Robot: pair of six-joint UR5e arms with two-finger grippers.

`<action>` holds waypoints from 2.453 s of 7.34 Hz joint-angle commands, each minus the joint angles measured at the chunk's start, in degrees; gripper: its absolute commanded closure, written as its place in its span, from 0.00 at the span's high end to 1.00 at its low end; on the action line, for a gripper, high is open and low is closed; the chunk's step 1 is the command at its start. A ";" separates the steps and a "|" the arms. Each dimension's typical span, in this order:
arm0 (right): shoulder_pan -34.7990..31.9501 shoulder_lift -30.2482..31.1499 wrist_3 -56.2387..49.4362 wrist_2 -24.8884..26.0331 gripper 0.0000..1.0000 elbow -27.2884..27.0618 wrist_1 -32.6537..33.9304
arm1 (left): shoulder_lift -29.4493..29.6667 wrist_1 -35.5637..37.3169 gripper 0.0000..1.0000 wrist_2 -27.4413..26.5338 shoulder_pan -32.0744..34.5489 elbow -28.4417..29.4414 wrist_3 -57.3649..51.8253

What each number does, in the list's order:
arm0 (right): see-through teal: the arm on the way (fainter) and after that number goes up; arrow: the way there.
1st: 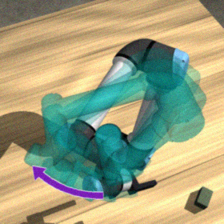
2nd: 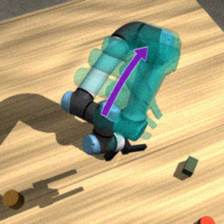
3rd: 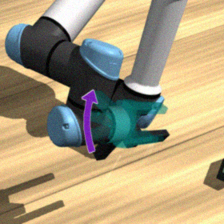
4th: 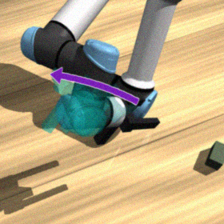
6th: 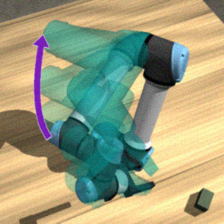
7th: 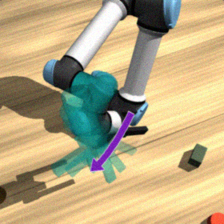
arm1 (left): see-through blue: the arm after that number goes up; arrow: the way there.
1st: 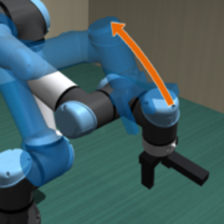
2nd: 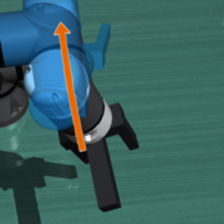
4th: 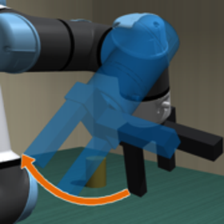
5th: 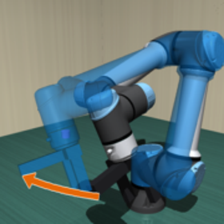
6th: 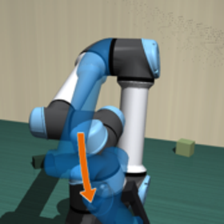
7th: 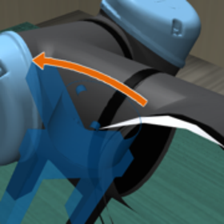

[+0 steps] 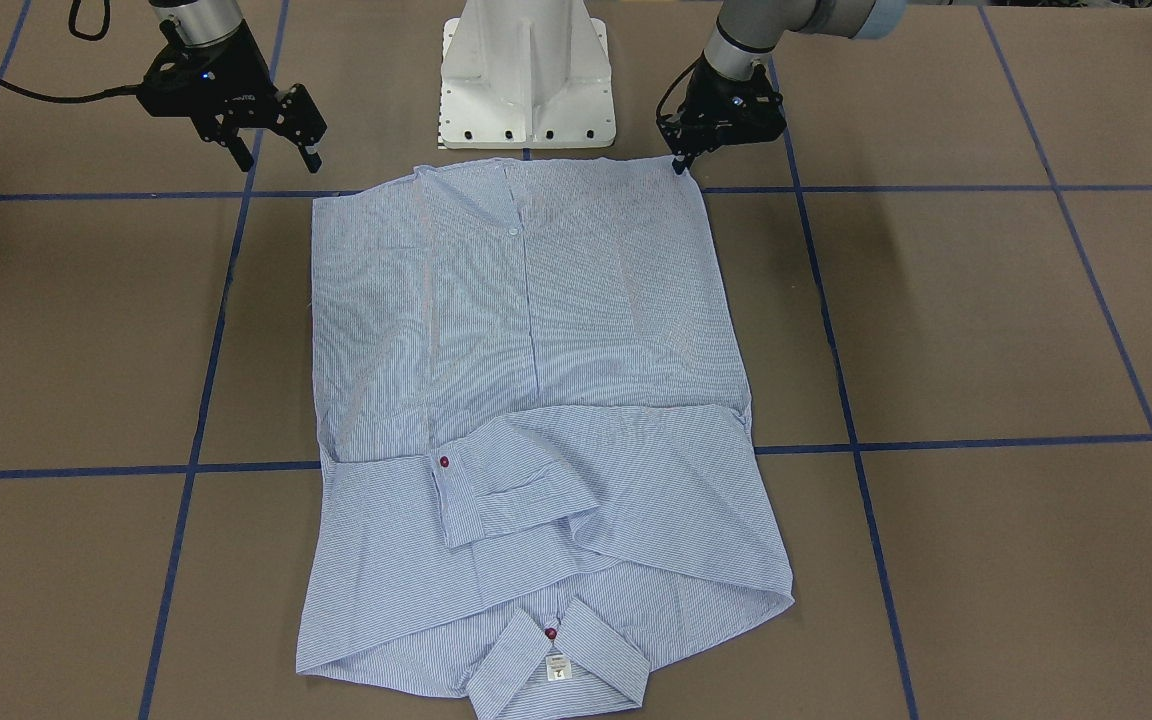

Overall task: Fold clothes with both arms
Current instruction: 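Lower the left gripper to the hem corner nearest it while the right gripper waits, then lower the right gripper to the hem corner nearest it and grasp both corners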

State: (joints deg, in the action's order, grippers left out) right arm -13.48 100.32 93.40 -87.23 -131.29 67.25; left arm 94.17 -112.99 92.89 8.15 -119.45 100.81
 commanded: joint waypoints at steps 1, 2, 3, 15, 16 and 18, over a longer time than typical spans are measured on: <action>3.09 1.89 1.95 4.24 0.92 3.82 -7.53 | 0.04 -0.04 0.00 -0.43 -0.15 -0.08 0.00; 5.81 3.47 4.13 8.09 0.88 4.54 -10.18 | 0.04 -0.13 0.00 -0.52 -0.32 -0.08 0.00; 9.40 4.26 6.68 12.56 0.81 4.98 -10.82 | 0.22 -0.04 0.00 -0.69 -0.33 -0.26 0.09; 13.39 -0.99 10.57 19.99 0.45 12.28 -10.73 | 0.40 0.05 0.00 -0.78 -0.33 -0.61 0.09; 13.39 -1.52 10.57 20.08 0.44 12.63 -10.56 | 0.40 0.05 0.00 -0.78 -0.33 -0.70 0.09; 13.39 -1.53 10.57 20.08 0.35 12.72 -10.65 | 0.31 0.22 0.00 -0.78 -0.24 -1.22 0.09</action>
State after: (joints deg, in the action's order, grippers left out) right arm -0.09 98.89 103.97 -67.16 -118.64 56.61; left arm 94.54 -112.86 92.11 7.84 -120.28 100.90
